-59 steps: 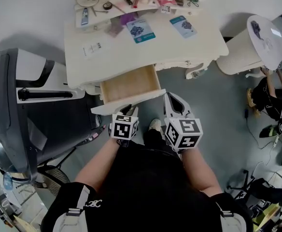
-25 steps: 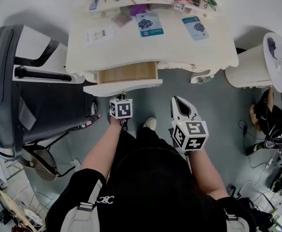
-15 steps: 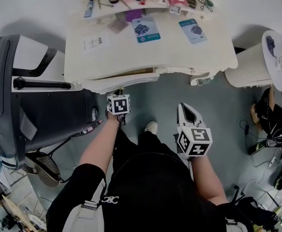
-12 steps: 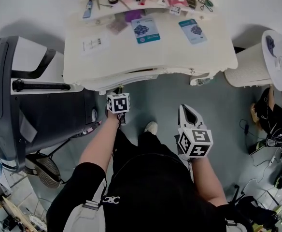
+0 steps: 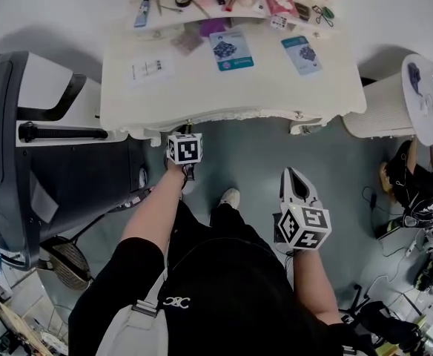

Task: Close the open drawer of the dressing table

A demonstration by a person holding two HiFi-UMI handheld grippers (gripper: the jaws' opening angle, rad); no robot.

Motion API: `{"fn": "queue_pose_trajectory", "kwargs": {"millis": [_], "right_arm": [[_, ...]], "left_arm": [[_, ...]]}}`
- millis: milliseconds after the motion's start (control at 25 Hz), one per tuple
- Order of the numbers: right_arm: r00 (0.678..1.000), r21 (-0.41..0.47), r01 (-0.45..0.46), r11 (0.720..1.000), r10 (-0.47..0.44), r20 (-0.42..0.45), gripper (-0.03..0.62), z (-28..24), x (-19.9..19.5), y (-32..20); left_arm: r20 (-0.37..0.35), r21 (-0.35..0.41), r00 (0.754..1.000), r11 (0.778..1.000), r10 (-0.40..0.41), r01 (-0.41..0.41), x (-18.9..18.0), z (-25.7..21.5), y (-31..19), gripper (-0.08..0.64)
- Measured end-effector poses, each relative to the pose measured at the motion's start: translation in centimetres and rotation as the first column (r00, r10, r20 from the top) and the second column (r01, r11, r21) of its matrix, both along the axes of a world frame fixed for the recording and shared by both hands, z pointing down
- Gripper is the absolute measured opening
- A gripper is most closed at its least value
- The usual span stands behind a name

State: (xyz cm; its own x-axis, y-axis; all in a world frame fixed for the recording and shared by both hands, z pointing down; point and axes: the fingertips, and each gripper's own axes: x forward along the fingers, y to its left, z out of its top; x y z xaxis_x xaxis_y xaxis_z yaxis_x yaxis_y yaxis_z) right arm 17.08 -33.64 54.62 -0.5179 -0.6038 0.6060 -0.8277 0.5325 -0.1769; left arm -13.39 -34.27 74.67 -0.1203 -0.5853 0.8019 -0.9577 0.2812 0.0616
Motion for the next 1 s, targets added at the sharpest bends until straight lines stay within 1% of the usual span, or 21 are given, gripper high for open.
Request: {"fn": "queue_pose_trajectory", "kwargs": {"millis": [80,120,200,240,280,320,440,560,680,760,920,1000], "right_arm": [[1.0,0.001,-0.011,1.0,0.011,-0.003,0.009,-0.1,-0.3,0.3],[1.0,0.002,-0.016,1.0,0.016,-0.006,0.009,-0.1,-0.5,0.5],[1.0,0.005,-0.028,1.0,0.028,-0.006,0.009,-0.2,-1.0,1.0],[0.999,0.007,-0.034,0.999,0.034,-0.003,0.009,-0.3,-1.4,1.2],[0.999,0.008,-0.039,0.999,0.039,0.002,0.009,-0.4,-1.8,1.3],[0.999,0.011,-0.042,0.999,0.042,0.009,0.009,-0.5,-2.2,1.5],[0.999,0.026,-0.04,0.999,0.039,0.035,0.009,-1.3,-3.8,2.0],[0.997,0.046,-0.037,0.998,0.034,0.074,0.009,-2.3,-5.8,2.2],[0.994,0.075,-0.027,0.997,0.018,0.111,0.009,-3.4,-7.7,2.3],[0.99,0.095,-0.018,0.995,0.004,0.144,0.009,-4.3,-9.0,2.2],[0.977,0.158,-0.014,0.987,-0.02,0.213,0.009,-6.8,-11.4,1.3],[0.974,0.211,-0.01,0.977,-0.039,0.223,0.009,-8.3,-12.5,0.9]], "left_arm": [[-0.011,0.006,1.0,1.0,0.009,-0.009,0.0,-0.1,0.1,0.063],[-0.016,0.006,1.0,1.0,0.009,-0.009,0.0,-0.2,0.3,0.05],[-0.013,-0.005,1.0,1.0,0.018,-0.018,0.2,-0.2,0.8,0.046],[-0.009,-0.014,0.999,0.999,0.032,-0.033,0.5,-0.3,1.3,0.044],[-0.005,-0.02,0.999,0.998,0.051,-0.051,0.9,-0.5,1.8,0.017],[-0.004,-0.021,0.997,0.997,0.072,-0.072,1.3,-0.9,2.3,0.008],[-0.025,-0.006,0.989,0.99,0.142,-0.143,2.9,-2.6,3.9,0.008],[-0.029,0.067,0.98,0.978,0.199,-0.197,3.7,-6.5,4.4,0.008],[-0.033,0.176,0.981,0.967,0.19,-0.182,3.6,-11.4,4.1,0.008],[-0.021,0.236,0.981,0.954,0.195,-0.185,3.6,-14.7,4.0,0.008],[0.046,0.32,0.973,0.919,0.228,-0.23,3.6,-20.7,3.8,0.008],[0.036,0.36,0.972,0.904,0.234,-0.231,3.8,-23.3,3.8,0.008]]}}
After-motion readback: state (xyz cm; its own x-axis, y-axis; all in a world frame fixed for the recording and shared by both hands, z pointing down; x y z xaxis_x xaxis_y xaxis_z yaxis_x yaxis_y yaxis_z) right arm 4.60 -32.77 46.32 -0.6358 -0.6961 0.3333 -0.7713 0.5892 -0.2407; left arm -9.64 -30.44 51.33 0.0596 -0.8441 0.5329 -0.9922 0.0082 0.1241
